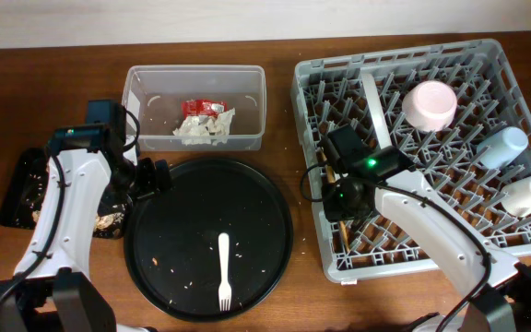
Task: Sort waste into correct bins and load items into the dishwasher rack
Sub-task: 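Carry the chopstick into the rack and release it upright, then grasp the white plastic fork on the round tray with the right gripper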
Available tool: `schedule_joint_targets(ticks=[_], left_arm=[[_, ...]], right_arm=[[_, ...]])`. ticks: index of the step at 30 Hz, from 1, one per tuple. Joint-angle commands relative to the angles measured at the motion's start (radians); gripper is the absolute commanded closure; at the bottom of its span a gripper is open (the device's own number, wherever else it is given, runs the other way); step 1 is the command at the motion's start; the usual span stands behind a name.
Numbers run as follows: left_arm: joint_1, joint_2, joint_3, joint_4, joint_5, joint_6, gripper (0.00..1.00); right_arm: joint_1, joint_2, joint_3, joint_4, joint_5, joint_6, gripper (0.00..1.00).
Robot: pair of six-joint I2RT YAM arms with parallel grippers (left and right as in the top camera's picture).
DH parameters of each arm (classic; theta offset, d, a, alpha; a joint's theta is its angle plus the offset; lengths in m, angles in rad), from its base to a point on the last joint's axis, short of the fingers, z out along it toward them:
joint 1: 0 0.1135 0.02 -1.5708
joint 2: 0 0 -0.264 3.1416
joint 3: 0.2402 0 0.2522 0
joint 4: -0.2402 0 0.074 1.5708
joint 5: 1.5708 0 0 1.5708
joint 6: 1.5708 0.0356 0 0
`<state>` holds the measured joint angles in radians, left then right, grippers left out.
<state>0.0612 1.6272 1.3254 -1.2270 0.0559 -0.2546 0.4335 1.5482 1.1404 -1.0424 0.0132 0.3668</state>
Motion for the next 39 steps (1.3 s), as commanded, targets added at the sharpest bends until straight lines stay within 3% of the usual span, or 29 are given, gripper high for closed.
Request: schedule_joint_targets(ticks=[1, 4, 8, 13, 19, 24, 33, 39], left_arm=[[0.0, -0.001, -0.004, 0.0, 0.007, -0.009, 0.01], [0.0, -0.001, -0.004, 0.002, 0.007, -0.01, 0.01], [0.0, -0.001, -0.004, 0.006, 0.007, -0.01, 0.01], [0.0, -0.001, -0.004, 0.007, 0.007, -0.01, 0.01], [0.001, -0.001, -0.004, 0.007, -0.001, -0.01, 0.01], [0.0, -0.001, -0.004, 0.007, 0.0, -0.01, 0.01], [0.0, -0.001, -0.004, 0.007, 0.0, -0.01, 0.01], [0.0, -0.001, -0.004, 0.007, 0.0, -0.01, 0.01]], right_arm=[[-0.002, -0.015, 0.037, -0.025, -0.06, 0.004, 0.52], [0.014, -0.061, 0.175, -0.072, -0.14, 0.004, 0.5], [0.167, -0.066, 0.222, -0.022, -0.241, 0.052, 0.48], [0.42, 0.105, 0.219, 0.023, -0.238, 0.234, 0.48], [0.61, 0.332, 0.219, 0.132, -0.162, 0.421, 0.43], [0.642, 0.428, 0.219, 0.24, -0.156, 0.445, 0.42], [0.669, 0.523, 0.211, 0.235, -0.084, 0.507, 0.45], [0.666, 0.534, 0.208, 0.232, -0.079, 0.507, 0.73]])
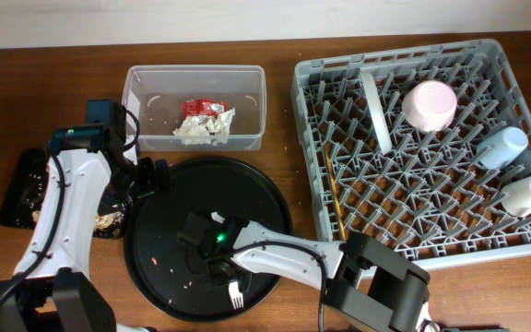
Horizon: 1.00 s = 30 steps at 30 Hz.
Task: Sort waste into correct bins and load items into the dishwasher rack
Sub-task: 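Grasp the white plastic fork on the round tray with the right gripper, then carry the fork into the rack and release it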
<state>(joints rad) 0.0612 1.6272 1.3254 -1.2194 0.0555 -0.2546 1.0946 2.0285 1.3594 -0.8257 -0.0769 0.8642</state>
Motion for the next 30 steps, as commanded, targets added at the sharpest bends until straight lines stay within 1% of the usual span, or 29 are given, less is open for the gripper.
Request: schedule_joint_targets(ticks=[1, 3, 6, 10, 13, 15, 16, 18, 20, 22, 23, 25, 27, 30], left_arm=[[0.0, -0.001, -0.004, 0.0, 0.0, -0.01, 0.01], [0.0, -0.001, -0.004, 0.0, 0.0, -0.01, 0.01], [0.0, -0.001, -0.004, 0.0, 0.0, -0.01, 0.01], [0.001, -0.001, -0.004, 0.0, 0.0, -0.01, 0.01], [0.0, -0.001, -0.004, 0.0, 0.0, -0.01, 0.01], [0.001, 0.0, -0.004, 0.0, 0.0, -0.01, 0.01], [0.0, 0.0, -0.004, 0.0, 0.0, -0.01, 0.01], [0.0, -0.001, -0.004, 0.0, 0.0, -0.01, 0.01], [0.001, -0.001, -0.004, -0.001, 0.0, -0.01, 0.01], [0.0, -0.001, -0.004, 0.0, 0.0, -0.01, 0.01], [0.0, -0.001, -0.004, 0.0, 0.0, -0.01, 0.01], [0.0, -0.001, -0.004, 0.0, 0.0, -0.01, 0.01], [0.0, -0.001, -0.004, -0.001, 0.0, -0.01, 0.01], [0.001, -0.001, -0.004, -0.001, 0.0, -0.01, 0.0]], right_arm=[[0.005, 0.054, -0.011, 0.015, 0.011, 0.009, 0.76], [0.005, 0.054, -0.011, 0.014, 0.011, 0.009, 0.8], [0.005, 0.054, -0.011, 0.01, 0.01, 0.009, 0.84], [0.005, 0.04, 0.005, -0.015, 0.011, 0.008, 0.84], [-0.011, -0.017, 0.011, -0.052, 0.052, 0.005, 0.84], [-0.06, -0.114, 0.012, -0.128, 0.131, 0.005, 0.84], [-0.086, -0.159, 0.012, -0.152, 0.146, -0.014, 0.84], [-0.16, -0.281, 0.012, -0.189, 0.146, -0.151, 0.84], [-0.208, -0.352, 0.012, -0.224, 0.155, -0.19, 0.84], [-0.294, -0.454, 0.012, -0.293, 0.2, -0.25, 0.83], [-0.357, -0.495, 0.012, -0.325, 0.202, -0.319, 0.83], [-0.45, -0.516, 0.012, -0.38, 0.201, -0.404, 0.83], [-0.545, -0.501, 0.003, -0.416, 0.197, -0.478, 0.83], [-0.606, -0.475, -0.05, -0.404, 0.19, -0.494, 0.83]])
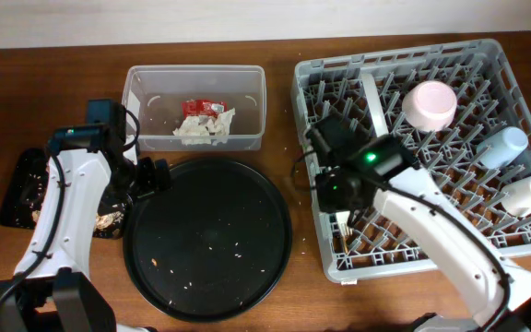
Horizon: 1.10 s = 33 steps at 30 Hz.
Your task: Sort waste into correct bins and load items into the dishwasher rack
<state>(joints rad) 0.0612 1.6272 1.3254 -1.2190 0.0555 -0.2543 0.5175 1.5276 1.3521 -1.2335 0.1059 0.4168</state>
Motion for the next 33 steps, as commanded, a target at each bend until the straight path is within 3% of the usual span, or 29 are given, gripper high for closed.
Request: schedule_joint_targets(ticks=[1, 7, 9, 12, 15, 17, 19, 23, 26, 28, 33], left_arm=[[0.0, -0.001, -0.004, -0.001, 0.0, -0.01, 0.01], [0.0, -0.001, -0.004, -0.001, 0.0, -0.01, 0.0], [0.0, -0.001, -0.004, -0.001, 0.0, -0.01, 0.01], [0.0, -0.001, -0.004, 0.0, 0.0, -0.01, 0.01], [-0.003, -0.001, -0.004, 0.004, 0.002, 0.003, 0.01], [-0.013, -0.001, -0.004, 0.01, 0.049, 0.048, 0.01], [-0.048, -0.001, -0.004, 0.02, 0.138, 0.101, 0.01], [-0.205, -0.001, -0.004, 0.061, 0.146, 0.172, 0.01], [-0.326, -0.001, -0.004, 0.027, -0.002, 0.217, 0.01], [-0.299, -0.001, -0.004, -0.057, -0.042, 0.122, 0.01], [-0.175, -0.126, -0.015, -0.105, 0.018, 0.122, 0.01]], right_arm=[[-0.032, 0.031, -0.061, 0.019, 0.007, -0.046, 0.83], [-0.033, 0.034, -0.175, 0.166, 0.008, -0.047, 0.82], [-0.034, 0.034, -0.175, 0.185, 0.008, -0.046, 0.64], [-0.034, 0.031, -0.175, 0.19, -0.021, -0.031, 0.55], [-0.037, -0.009, -0.156, 0.195, -0.071, 0.021, 0.53], [-0.05, -0.062, -0.118, 0.194, -0.104, 0.001, 0.43], [-0.103, -0.136, -0.086, 0.199, -0.175, -0.037, 0.28], [-0.299, -0.196, -0.074, 0.204, -0.438, -0.187, 0.22], [-0.437, -0.192, -0.074, 0.102, -0.443, -0.287, 0.07], [-0.499, -0.192, -0.074, 0.011, -0.369, -0.286, 0.02], [-0.518, -0.291, -0.1, -0.055, -0.275, -0.276, 0.02]])
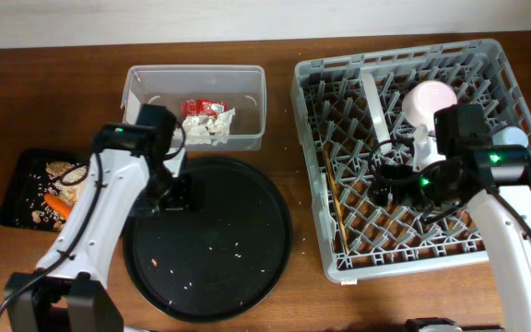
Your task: Sort waste into correct bins and load items into the dishwasher rack
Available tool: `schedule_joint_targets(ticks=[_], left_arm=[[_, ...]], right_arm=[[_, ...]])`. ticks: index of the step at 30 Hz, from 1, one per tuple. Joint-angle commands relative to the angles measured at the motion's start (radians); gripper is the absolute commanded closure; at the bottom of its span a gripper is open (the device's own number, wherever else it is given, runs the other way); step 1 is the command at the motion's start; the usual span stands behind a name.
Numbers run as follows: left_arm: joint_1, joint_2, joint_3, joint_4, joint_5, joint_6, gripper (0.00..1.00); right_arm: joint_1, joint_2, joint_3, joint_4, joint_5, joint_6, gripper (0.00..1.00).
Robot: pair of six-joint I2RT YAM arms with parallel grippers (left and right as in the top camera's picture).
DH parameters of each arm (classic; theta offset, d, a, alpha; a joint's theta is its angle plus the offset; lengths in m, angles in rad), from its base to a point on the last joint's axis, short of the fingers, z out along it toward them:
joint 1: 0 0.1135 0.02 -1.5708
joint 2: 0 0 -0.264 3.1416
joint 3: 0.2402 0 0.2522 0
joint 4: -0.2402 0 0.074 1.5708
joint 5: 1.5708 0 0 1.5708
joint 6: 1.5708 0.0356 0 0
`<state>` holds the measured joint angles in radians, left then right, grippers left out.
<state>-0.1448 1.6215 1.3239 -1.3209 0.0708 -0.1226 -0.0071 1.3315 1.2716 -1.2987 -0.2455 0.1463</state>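
Note:
My right gripper [390,182] hangs over the middle of the grey dishwasher rack [313,85], below the pink cup [431,100]. Its jaws show only as a dark shape, and the white fork is not in sight. The round black plate [219,277] lies bare but for crumbs. My left gripper [179,192] hovers at the plate's left rim; its state is hidden from above. The clear bin [252,78] holds a red wrapper and crumpled paper [203,122]. The black tray [12,207] at the left holds food scraps.
In the rack lie chopsticks [333,194] along the left side and a white flat utensil [373,111]. A pale blue cup [514,138] and a white cup sit partly behind my right arm. The table is brown wood.
My right gripper was over the rack's left part with the white fork; it is now farther right at the rack's middle, fork unseen. My left arm has shifted right, uncovering the black tray.
The fork lay on the black plate while my right gripper was over the rack's left edge. Then that gripper was down at the fork. Then the plate was bare and the fork hung over the rack. Now the gripper is mid-rack and the left arm has moved.

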Motion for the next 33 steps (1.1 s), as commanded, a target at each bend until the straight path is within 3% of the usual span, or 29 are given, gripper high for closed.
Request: schedule_joint_targets(ticks=[1, 7, 12, 26, 33], left_arm=[[0.031, -0.189, -0.032, 0.015, -0.014, -0.01, 0.01], [0.031, -0.932, -0.422, 0.391, -0.034, -0.011, 0.01], [0.031, -1.287, -0.492, 0.391, -0.034, -0.011, 0.01], [0.031, -1.313, -0.493, 0.352, -0.034, -0.011, 0.01], [0.031, -1.313, -0.493, 0.332, -0.034, -0.011, 0.01]], right_arm=[[0.008, -0.146, -0.038, 0.024, 0.103, 0.009, 0.02], [0.007, -0.659, -0.264, 0.213, 0.195, 0.015, 0.02], [0.007, -0.803, -0.298, 0.211, 0.194, 0.015, 0.02], [0.007, -0.8, -0.298, 0.211, 0.194, 0.015, 0.02], [0.05, -0.903, -0.353, 0.24, 0.23, 0.015, 0.02]])
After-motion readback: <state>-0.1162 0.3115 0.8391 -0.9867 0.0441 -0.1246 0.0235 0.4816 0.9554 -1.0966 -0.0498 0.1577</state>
